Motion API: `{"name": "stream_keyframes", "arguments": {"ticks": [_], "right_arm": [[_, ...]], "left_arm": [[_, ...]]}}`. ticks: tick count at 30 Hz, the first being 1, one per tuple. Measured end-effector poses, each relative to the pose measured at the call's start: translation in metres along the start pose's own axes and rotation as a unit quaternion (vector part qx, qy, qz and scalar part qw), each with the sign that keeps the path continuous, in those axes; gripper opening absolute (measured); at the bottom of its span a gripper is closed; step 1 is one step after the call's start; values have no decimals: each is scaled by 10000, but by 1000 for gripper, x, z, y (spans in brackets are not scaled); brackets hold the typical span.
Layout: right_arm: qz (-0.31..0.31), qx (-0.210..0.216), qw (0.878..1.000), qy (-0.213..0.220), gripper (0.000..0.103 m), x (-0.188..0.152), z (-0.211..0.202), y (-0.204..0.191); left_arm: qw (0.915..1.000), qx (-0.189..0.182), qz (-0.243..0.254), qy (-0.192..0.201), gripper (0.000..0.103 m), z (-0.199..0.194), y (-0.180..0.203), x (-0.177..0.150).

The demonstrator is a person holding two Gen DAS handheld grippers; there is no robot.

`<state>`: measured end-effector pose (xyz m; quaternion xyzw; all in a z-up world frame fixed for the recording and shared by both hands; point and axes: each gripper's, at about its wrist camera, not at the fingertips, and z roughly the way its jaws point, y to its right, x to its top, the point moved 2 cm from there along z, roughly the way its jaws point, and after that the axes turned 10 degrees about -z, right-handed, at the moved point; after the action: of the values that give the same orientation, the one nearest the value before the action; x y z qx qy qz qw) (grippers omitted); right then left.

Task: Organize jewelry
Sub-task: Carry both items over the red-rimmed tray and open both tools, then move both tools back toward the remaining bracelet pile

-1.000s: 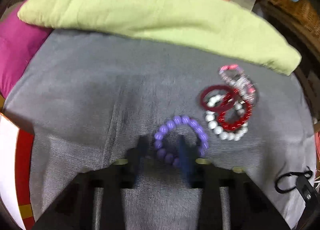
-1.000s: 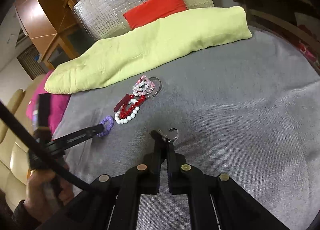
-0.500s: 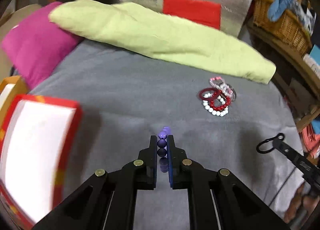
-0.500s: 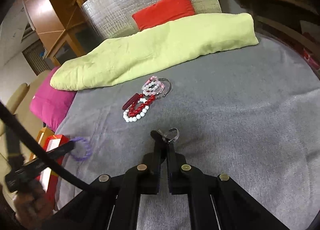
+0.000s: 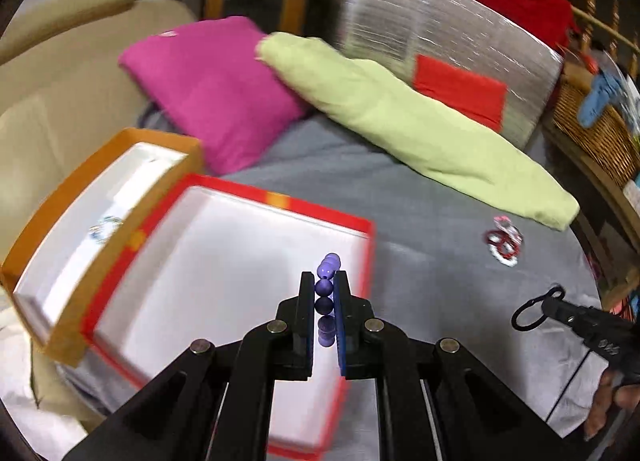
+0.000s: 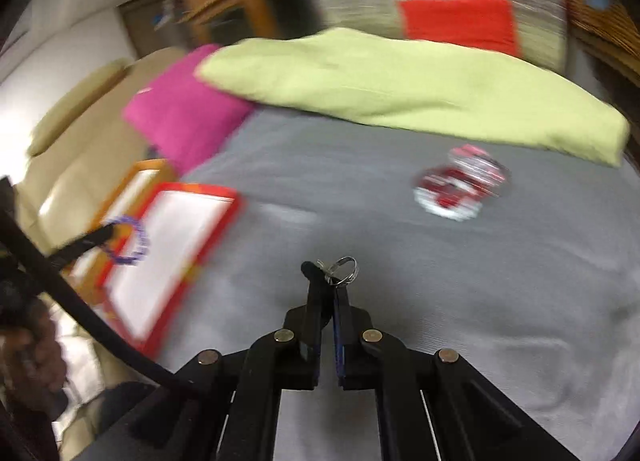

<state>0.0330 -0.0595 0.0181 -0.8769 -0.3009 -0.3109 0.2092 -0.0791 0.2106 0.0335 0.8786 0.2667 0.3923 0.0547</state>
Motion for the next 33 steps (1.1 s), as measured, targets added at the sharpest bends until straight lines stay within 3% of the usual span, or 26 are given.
{"name": "stream_keyframes", "arguments": {"ticks": [6, 12, 17, 24, 25, 26, 28, 29, 30, 33], "right_arm": [[-672, 606, 9959, -44, 5, 46, 29, -94], [-939, 964, 9898, -469, 5, 54, 84, -150], [-912, 963, 9863, -981, 5, 47, 133, -162], [-889, 837, 9825, -1409, 8, 51, 167, -166], [-852, 849, 9824, -1431, 11, 52, 168, -164], [-815, 838, 9828, -1430, 22, 51, 167, -162], [-733, 736, 9862, -1290, 51, 50, 158, -153], [-669, 677, 9888, -1151, 73, 50, 153, -147], [-588, 723, 9906, -1005, 79, 50, 147, -142], [-417, 825, 9920, -859, 79, 47, 129, -124]], "left_arm": [[9988, 294, -371, 76, 9, -3, -66, 12], [9970, 407, -652, -56, 9, 12, -104, 14], [9960, 380, -772, -226, 9, 31, -116, 10], [9929, 413, -1076, -286, 11, 52, -123, 14], [9920, 432, -1152, -296, 12, 53, -126, 15], [9909, 447, -1234, -303, 15, 53, -129, 15], [9894, 528, -1332, -221, 31, 49, -133, 15], [9889, 594, -1360, -116, 45, 45, -134, 15], [9880, 667, -1392, -21, 51, 41, -134, 15], [9873, 678, -1432, 98, 52, 29, -130, 13]]}}
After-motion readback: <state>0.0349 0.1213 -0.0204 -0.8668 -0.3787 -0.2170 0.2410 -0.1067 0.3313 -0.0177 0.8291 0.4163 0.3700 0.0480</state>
